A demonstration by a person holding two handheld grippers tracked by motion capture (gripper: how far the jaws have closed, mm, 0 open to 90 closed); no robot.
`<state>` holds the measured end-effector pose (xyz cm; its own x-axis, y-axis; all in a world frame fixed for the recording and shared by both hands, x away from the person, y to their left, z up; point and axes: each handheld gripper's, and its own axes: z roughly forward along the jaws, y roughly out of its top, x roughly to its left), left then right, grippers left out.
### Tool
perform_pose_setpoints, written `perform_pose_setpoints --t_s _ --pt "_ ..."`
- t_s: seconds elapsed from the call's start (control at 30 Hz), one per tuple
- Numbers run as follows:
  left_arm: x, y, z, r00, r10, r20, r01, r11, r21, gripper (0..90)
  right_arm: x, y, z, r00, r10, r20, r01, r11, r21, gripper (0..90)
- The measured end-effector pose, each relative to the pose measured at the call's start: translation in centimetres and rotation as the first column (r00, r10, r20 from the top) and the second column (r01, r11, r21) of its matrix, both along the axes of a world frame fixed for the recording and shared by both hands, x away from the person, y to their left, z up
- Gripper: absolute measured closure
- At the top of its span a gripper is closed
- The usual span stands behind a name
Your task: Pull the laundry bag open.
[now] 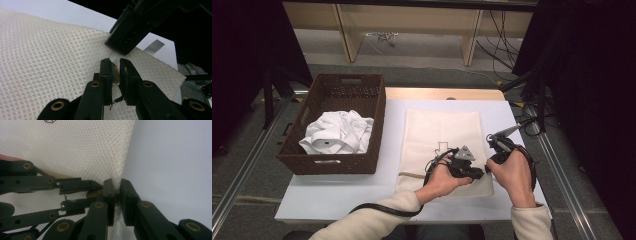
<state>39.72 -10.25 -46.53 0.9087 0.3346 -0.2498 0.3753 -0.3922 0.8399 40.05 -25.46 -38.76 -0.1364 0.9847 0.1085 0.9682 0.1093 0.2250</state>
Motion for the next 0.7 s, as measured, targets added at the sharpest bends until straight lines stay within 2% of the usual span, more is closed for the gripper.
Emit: perform_pose_setpoints --t_s 0.2,0.23,0.37,0.43,0.53,0.6,0.63,0.7 --pt "-0.05 -0.07 -0.07 0.9997 0.022 -0.01 -0.022 0.9997 0.006 82.0 -0.01 -0.02 -0.06 1.0 0.006 -0.002 -0.006 0.9999 0.009 84.6" --pt "-0.03 0.0 -0.01 0.9996 0.019 -0.02 -0.019 0.9998 0.001 86.5 -0.01 -0.02 -0.07 1.0 0.006 -0.002 -0.006 1.0 0.007 84.6" --pt "-0.05 0.05 0.07 0.9976 0.054 -0.044 -0.053 0.9985 0.014 86.5 0.05 -0.12 -0.08 0.9999 0.01 -0.004 -0.01 0.9998 0.014 84.5" --pt "-0.01 0.12 0.1 0.9975 0.04 -0.059 -0.039 0.9991 0.018 86.6 0.06 -0.15 -0.15 0.9999 0.014 -0.006 -0.014 0.9999 0.01 84.5" --pt "-0.21 0.08 0.11 0.9953 0.075 -0.061 -0.075 0.9971 0.011 86.7 0.11 -0.23 -0.26 0.9999 0.009 -0.012 -0.009 0.9999 0.006 84.6" --pt "-0.2 0.18 0.2 0.9953 0.069 -0.068 -0.068 0.9976 0.011 86.7 0.09 -0.24 -0.25 0.9998 -0.004 -0.019 0.005 0.9998 0.02 84.6" --pt "-0.27 0.15 0.21 0.9948 0.067 -0.076 -0.068 0.9977 -0.003 86.8 0.11 -0.3 -0.29 0.9998 0.002 -0.019 -0.002 0.9999 0.013 84.6" --pt "-0.38 0.27 0.35 0.9943 0.077 -0.074 -0.077 0.997 0.004 86.7 0.17 -0.39 -0.4 0.9998 0.01 -0.016 -0.01 0.9999 0.008 84.6"
